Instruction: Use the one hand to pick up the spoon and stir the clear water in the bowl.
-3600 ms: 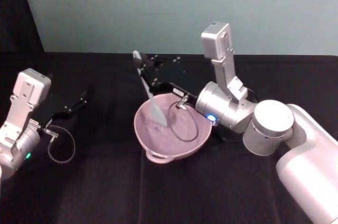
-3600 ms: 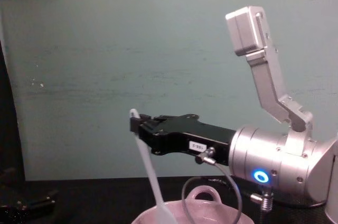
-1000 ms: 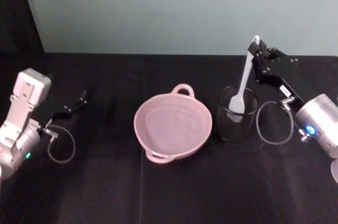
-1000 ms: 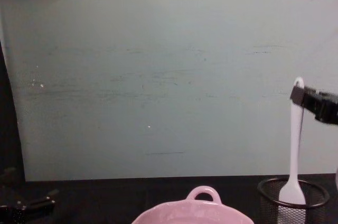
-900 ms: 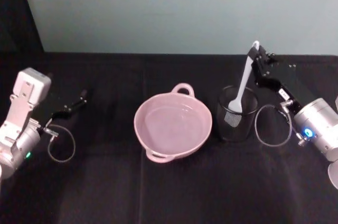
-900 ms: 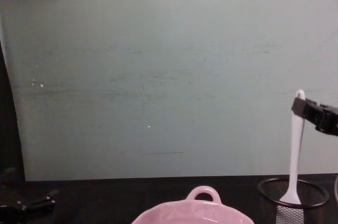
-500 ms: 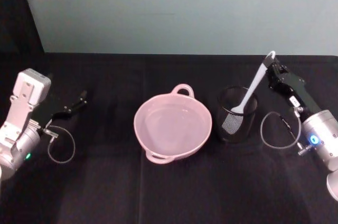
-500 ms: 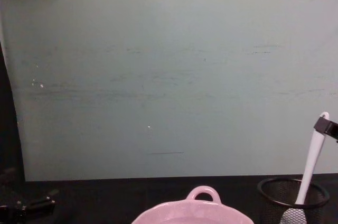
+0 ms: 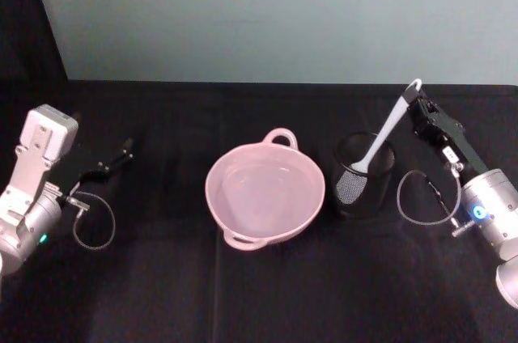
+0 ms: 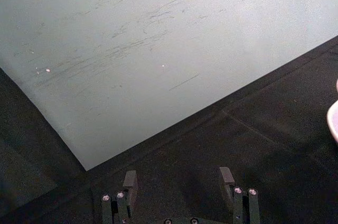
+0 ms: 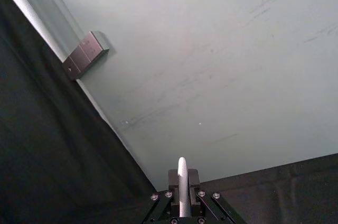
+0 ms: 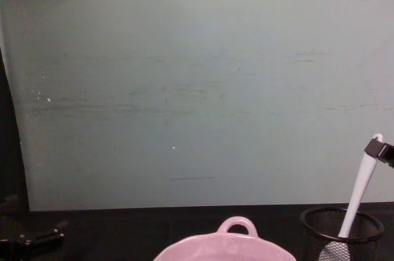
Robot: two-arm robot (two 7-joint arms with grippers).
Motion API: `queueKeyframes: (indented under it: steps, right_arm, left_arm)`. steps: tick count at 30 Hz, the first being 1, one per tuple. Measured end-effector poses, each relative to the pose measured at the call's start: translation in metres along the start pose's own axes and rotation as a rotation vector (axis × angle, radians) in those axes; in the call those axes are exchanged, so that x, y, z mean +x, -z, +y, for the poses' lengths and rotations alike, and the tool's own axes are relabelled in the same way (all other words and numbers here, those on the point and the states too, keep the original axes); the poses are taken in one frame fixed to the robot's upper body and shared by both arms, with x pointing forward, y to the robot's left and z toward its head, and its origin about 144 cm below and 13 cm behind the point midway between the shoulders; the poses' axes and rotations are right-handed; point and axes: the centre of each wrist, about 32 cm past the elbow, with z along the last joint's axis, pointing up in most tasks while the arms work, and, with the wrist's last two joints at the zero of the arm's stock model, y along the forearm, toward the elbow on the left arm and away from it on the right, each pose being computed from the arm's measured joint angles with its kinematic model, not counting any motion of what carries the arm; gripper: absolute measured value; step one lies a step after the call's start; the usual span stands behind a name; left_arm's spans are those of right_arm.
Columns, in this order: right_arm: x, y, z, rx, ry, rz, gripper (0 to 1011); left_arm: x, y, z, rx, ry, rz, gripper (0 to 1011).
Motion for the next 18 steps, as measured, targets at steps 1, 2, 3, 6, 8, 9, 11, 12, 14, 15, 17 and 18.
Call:
queueKeyframes:
  steps: [1,2,3,6,8,9,11,12,14,15,17,18]
  right_arm:
    - [0.001,0.000,0.001,-0.002,0.000,0.002,108]
    - [0.001,0.000,0.001,-0.004,0.000,0.005,108]
    - [0.003,0.000,0.002,-0.008,0.000,0.011,108]
    - [0.007,0.001,0.004,-0.011,0.001,0.026,108]
    - [0.009,0.002,0.004,-0.010,0.000,0.037,108]
    - [0.010,0.002,0.004,-0.010,0.000,0.042,108]
    - [0.013,0.004,0.004,-0.009,0.006,0.061,110]
    - [0.014,0.005,0.003,-0.008,0.009,0.068,120]
    - [0.016,0.005,0.001,-0.009,0.015,0.070,176]
    - [0.016,0.004,0.001,-0.011,0.016,0.066,191]
    - [0.016,0.002,-0.001,-0.020,0.022,0.042,273]
    - [0.016,0.001,-0.002,-0.023,0.023,0.035,293]
  left_arm:
    - [0.000,0.000,0.000,0.000,0.000,0.000,1011]
    - [0.000,0.000,0.000,0.000,0.000,0.000,1011]
    - [0.000,0.000,0.000,0.000,0.000,0.000,1011]
    - [0.000,0.000,0.000,0.000,0.000,0.000,1011]
    - [0.000,0.000,0.000,0.000,0.000,0.000,1011]
    - [0.000,0.000,0.000,0.000,0.000,0.000,1011]
    - [0.000,0.000,0.000,0.000,0.000,0.000,1011]
    - [0.000,0.000,0.000,0.000,0.000,0.000,1011]
    - [0.000,0.000,0.000,0.000,0.000,0.000,1011]
    - [0.000,0.000,0.000,0.000,0.000,0.000,1011]
    - [0.000,0.000,0.000,0.000,0.000,0.000,1011]
    - [0.000,0.000,0.000,0.000,0.000,0.000,1011]
